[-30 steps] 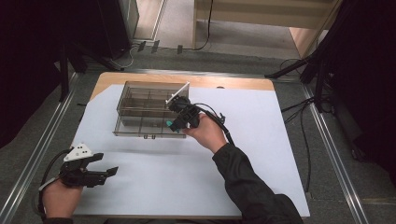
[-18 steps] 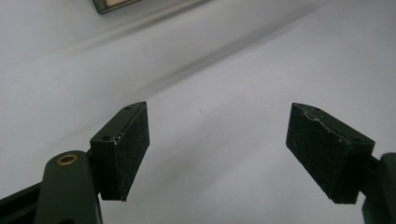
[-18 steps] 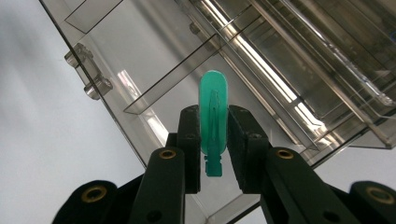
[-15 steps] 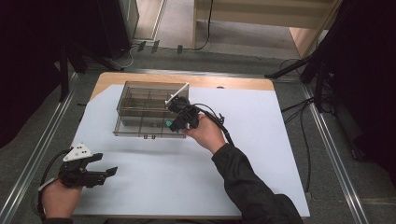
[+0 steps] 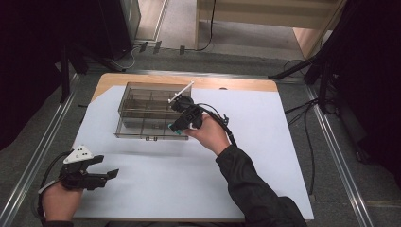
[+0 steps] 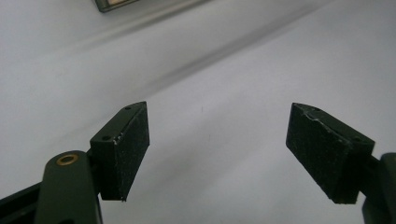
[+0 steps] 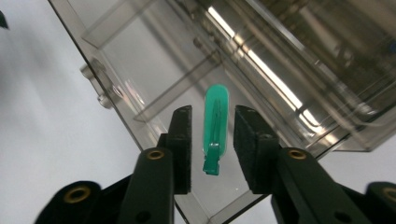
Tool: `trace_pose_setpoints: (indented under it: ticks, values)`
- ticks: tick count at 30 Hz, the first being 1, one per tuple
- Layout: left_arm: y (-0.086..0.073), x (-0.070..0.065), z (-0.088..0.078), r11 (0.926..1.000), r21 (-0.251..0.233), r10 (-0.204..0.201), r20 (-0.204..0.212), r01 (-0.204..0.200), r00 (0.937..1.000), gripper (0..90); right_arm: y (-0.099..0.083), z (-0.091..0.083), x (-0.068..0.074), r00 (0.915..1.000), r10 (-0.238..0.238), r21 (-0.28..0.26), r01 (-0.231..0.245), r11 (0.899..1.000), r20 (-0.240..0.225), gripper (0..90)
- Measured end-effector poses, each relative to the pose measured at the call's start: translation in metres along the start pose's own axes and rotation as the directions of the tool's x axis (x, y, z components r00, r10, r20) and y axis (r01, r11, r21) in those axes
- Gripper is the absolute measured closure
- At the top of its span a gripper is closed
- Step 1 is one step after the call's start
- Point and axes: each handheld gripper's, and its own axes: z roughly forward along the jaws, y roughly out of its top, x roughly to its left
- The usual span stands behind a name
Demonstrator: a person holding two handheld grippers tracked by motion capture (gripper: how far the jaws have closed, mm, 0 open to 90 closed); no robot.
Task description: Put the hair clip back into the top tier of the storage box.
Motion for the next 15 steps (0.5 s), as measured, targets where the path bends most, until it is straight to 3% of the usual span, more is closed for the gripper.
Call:
trace_pose_setpoints:
  ticks: [3, 5, 12, 15]
  values:
    - [0.000, 0.000, 0.000, 1.0000, -0.001, 0.002, 0.001, -0.002, 1.0000, 22.5, 0.000, -0.006, 0.001, 1.0000, -0.004, -0.029, 0.004, 1.000, -0.006, 63.6]
    - [0.000, 0.000, 0.000, 1.0000, -0.003, 0.003, 0.001, -0.003, 1.0000, 22.5, 0.000, -0.012, 0.003, 0.9994, -0.035, -0.074, 0.035, 0.997, -0.005, 57.2]
    - [0.003, 0.000, 0.002, 0.9999, -0.001, 0.011, 0.006, -0.011, 0.9999, 22.5, -0.005, -0.019, 0.000, 0.9953, -0.095, -0.104, 0.092, 0.990, -0.020, 54.5]
    - [0.003, 0.000, 0.002, 0.9999, -0.005, 0.009, 0.008, -0.009, 0.9999, 22.5, -0.006, -0.021, -0.003, 0.9961, -0.083, -0.119, 0.078, 0.990, -0.032, 52.0]
